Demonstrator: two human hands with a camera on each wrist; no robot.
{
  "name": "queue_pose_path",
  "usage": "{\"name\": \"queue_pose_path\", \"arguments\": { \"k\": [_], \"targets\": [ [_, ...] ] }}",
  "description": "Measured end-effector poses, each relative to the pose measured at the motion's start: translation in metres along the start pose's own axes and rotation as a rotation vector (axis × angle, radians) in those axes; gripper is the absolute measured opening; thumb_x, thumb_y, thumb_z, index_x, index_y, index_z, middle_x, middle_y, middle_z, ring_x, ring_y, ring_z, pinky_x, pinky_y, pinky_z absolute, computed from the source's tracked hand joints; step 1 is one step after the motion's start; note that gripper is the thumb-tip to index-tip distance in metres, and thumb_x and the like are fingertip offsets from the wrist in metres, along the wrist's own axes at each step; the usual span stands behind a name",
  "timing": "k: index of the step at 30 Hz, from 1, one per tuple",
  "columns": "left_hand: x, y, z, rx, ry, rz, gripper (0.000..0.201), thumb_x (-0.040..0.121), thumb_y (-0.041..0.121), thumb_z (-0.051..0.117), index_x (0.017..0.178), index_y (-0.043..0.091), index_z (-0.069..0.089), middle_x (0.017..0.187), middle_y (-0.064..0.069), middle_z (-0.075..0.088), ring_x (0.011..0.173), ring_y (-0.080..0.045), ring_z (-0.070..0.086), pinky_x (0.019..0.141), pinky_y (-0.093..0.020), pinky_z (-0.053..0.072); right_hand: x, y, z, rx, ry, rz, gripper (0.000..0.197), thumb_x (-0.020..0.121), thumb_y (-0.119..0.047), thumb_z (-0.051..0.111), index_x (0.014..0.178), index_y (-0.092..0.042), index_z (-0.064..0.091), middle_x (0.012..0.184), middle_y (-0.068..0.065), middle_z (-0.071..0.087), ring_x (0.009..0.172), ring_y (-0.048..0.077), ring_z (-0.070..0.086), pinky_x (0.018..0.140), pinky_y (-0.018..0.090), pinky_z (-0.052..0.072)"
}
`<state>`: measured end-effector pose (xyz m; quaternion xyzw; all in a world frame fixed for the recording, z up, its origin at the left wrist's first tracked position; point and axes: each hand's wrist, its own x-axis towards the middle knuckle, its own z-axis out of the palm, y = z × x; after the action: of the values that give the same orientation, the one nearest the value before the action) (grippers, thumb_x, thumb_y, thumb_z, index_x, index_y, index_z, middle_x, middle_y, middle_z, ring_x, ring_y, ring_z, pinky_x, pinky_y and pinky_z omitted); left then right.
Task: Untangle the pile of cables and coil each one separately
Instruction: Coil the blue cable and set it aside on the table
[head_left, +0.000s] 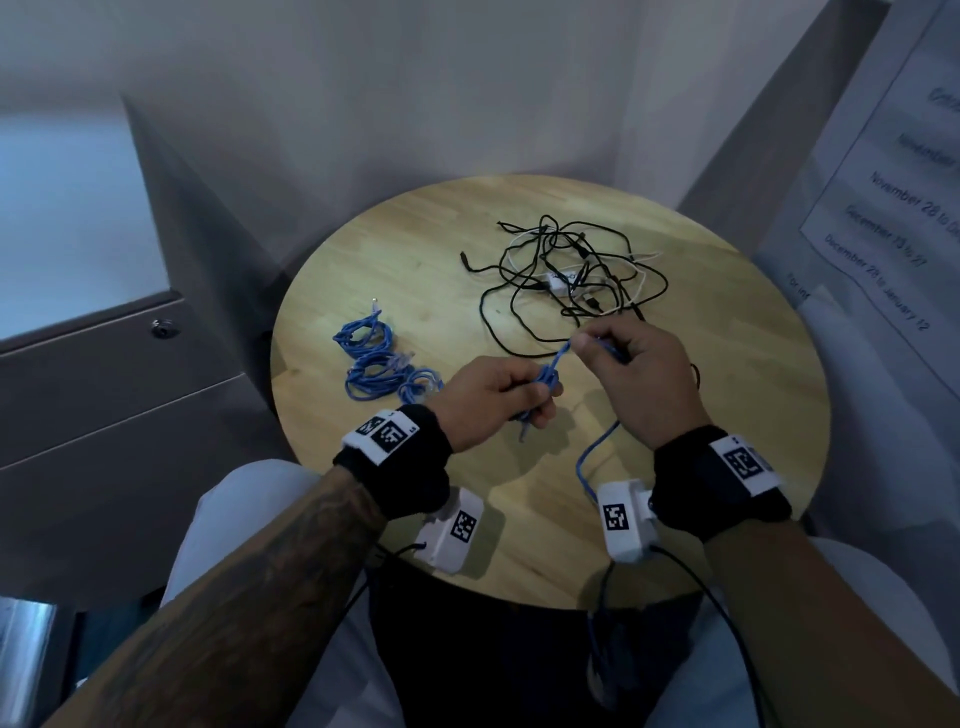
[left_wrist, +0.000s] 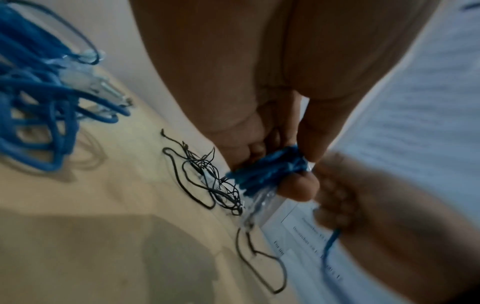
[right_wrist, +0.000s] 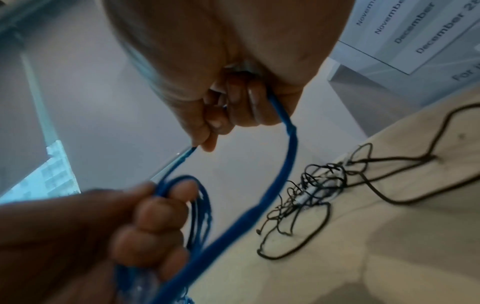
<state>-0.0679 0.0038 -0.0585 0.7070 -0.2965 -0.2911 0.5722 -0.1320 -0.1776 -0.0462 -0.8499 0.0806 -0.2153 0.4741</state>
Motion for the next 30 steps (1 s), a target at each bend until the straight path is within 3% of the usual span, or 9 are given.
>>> {"name": "queue_pose_path", "arguments": {
  "k": [5, 9, 12, 14, 18, 20, 23, 26, 30],
  "targets": [
    [0.002, 0.004, -0.01, -0.586, -0.039, -0.063, 0.02, 0.1, 0.004, 0.044, 0.106, -0.007, 0.059, 0.079, -0.008, 0.057, 0.069, -0.018, 0.055, 0.074, -0.03, 0.05, -0.001, 0.005, 0.015, 0.055, -0.077, 0.09, 0.014, 0.1, -0.017, 0.059, 0.101, -0.015, 0.073, 0.085, -0.014, 0.067, 0.076, -0.009, 0.058, 0.067, 0.007, 0.042],
    [0.006, 0.002, -0.018, -1.019, 0.06, -0.07, 0.022, 0.099, 0.011, 0.042, 0.107, -0.002, 0.058, 0.078, -0.003, 0.061, 0.07, -0.013, 0.06, 0.089, -0.031, 0.055, -0.024, 0.002, 0.046, 0.039, -0.284, 0.132, 0.019, 0.104, -0.018, 0.048, 0.107, -0.024, 0.066, 0.076, -0.002, 0.065, 0.061, 0.009, 0.058, 0.059, 0.035, 0.054],
    [0.007, 0.002, -0.026, -1.107, 0.17, -0.061, 0.022, 0.101, 0.013, 0.039, 0.107, 0.0, 0.056, 0.077, -0.003, 0.062, 0.072, -0.012, 0.063, 0.086, -0.027, 0.056, -0.035, -0.004, 0.057, 0.038, -0.403, 0.191, 0.017, 0.105, -0.022, 0.045, 0.101, -0.017, 0.06, 0.073, 0.003, 0.065, 0.051, 0.019, 0.056, 0.054, 0.049, 0.056],
    [0.007, 0.002, -0.03, -1.107, 0.257, -0.04, 0.021, 0.102, 0.012, 0.037, 0.103, 0.001, 0.056, 0.076, -0.002, 0.064, 0.07, -0.012, 0.064, 0.079, -0.025, 0.057, -0.037, -0.008, 0.057, 0.076, -0.485, 0.232, 0.016, 0.105, -0.019, 0.047, 0.111, -0.019, 0.061, 0.07, 0.001, 0.066, 0.048, 0.019, 0.055, 0.049, 0.041, 0.051],
    [0.012, -0.004, -0.034, -0.968, 0.439, -0.018, 0.022, 0.104, 0.012, 0.039, 0.097, 0.002, 0.057, 0.078, -0.004, 0.063, 0.074, -0.016, 0.062, 0.079, -0.025, 0.055, -0.039, -0.014, 0.048, -0.061, -0.583, 0.127, 0.016, 0.104, -0.025, 0.051, 0.099, -0.025, 0.066, 0.064, -0.004, 0.064, 0.049, 0.008, 0.051, 0.055, 0.031, 0.046],
    [0.011, -0.008, -0.029, -0.768, 0.516, -0.003, 0.019, 0.102, 0.009, 0.045, 0.103, -0.003, 0.06, 0.084, -0.008, 0.062, 0.079, -0.02, 0.061, 0.079, -0.027, 0.055, -0.039, -0.019, 0.043, -0.094, -0.578, 0.071, 0.027, 0.102, -0.029, 0.054, 0.077, -0.023, 0.063, 0.06, -0.003, 0.061, 0.052, 0.009, 0.051, 0.059, 0.035, 0.046],
    [0.008, -0.01, -0.016, -0.332, 0.544, 0.032, 0.019, 0.098, 0.006, 0.053, 0.106, -0.007, 0.066, 0.083, -0.009, 0.067, 0.076, -0.016, 0.065, 0.077, -0.026, 0.055, -0.038, -0.025, 0.034, 0.039, -0.536, 0.128, 0.024, 0.098, -0.023, 0.062, 0.079, -0.01, 0.068, 0.056, 0.002, 0.058, 0.05, 0.015, 0.05, 0.054, 0.03, 0.045],
    [0.007, -0.01, -0.012, -0.004, 0.433, 0.085, 0.016, 0.097, 0.007, 0.056, 0.094, 0.001, 0.07, 0.077, -0.005, 0.067, 0.069, -0.009, 0.061, 0.071, -0.023, 0.053, -0.036, -0.028, 0.024, 0.157, -0.475, 0.163, 0.016, 0.096, -0.013, 0.064, 0.087, -0.003, 0.071, 0.059, 0.008, 0.059, 0.053, 0.028, 0.055, 0.055, 0.029, 0.048],
    [-0.001, -0.005, -0.005, 0.078, 0.202, 0.015, 0.032, 0.104, 0.017, 0.044, 0.095, -0.004, 0.067, 0.077, -0.009, 0.065, 0.071, -0.017, 0.056, 0.069, -0.029, 0.047, -0.022, -0.022, 0.012, 0.069, -0.269, 0.023, 0.01, 0.092, -0.009, 0.068, 0.086, -0.011, 0.076, 0.065, -0.008, 0.066, 0.059, 0.003, 0.057, 0.061, 0.02, 0.046]
  ]
}}
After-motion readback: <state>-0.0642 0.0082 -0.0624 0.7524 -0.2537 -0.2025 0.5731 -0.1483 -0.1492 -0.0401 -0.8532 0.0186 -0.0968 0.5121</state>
